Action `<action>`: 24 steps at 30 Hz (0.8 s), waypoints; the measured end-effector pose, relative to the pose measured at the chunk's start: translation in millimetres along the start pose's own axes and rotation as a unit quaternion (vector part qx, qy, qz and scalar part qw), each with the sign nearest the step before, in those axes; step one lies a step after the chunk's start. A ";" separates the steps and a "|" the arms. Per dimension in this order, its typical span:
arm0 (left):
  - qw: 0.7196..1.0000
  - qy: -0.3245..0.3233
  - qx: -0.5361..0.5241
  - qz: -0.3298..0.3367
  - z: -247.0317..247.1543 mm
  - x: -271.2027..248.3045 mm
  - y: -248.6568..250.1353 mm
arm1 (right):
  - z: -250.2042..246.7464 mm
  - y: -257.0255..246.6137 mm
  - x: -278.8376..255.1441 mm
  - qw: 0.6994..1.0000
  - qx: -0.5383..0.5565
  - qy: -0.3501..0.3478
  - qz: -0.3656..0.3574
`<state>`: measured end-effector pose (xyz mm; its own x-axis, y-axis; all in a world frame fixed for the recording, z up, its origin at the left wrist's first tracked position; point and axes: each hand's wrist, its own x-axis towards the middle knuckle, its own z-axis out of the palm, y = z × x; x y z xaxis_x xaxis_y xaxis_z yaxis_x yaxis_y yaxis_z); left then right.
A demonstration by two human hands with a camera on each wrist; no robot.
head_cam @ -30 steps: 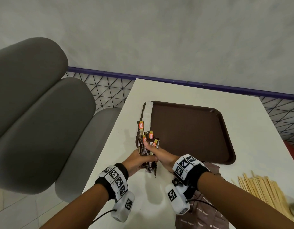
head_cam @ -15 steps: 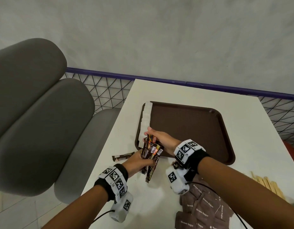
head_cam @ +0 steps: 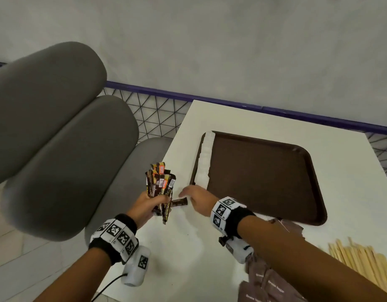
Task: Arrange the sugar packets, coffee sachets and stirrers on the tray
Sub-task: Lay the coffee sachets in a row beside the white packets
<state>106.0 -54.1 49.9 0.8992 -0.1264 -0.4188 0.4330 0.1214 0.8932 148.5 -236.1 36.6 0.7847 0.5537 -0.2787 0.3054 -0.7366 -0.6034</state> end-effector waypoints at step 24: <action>1.000 0.007 0.006 -0.029 20.0 11.3 -4.6 | -17.5 45.8 -47.2 0.908 0.316 0.233 0.143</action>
<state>112.9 -75.8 44.4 0.8731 -0.1199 -0.4726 0.4844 0.1026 0.8688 134.9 -302.8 35.1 0.9713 0.0405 -0.2343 -0.2030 -0.3723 -0.9056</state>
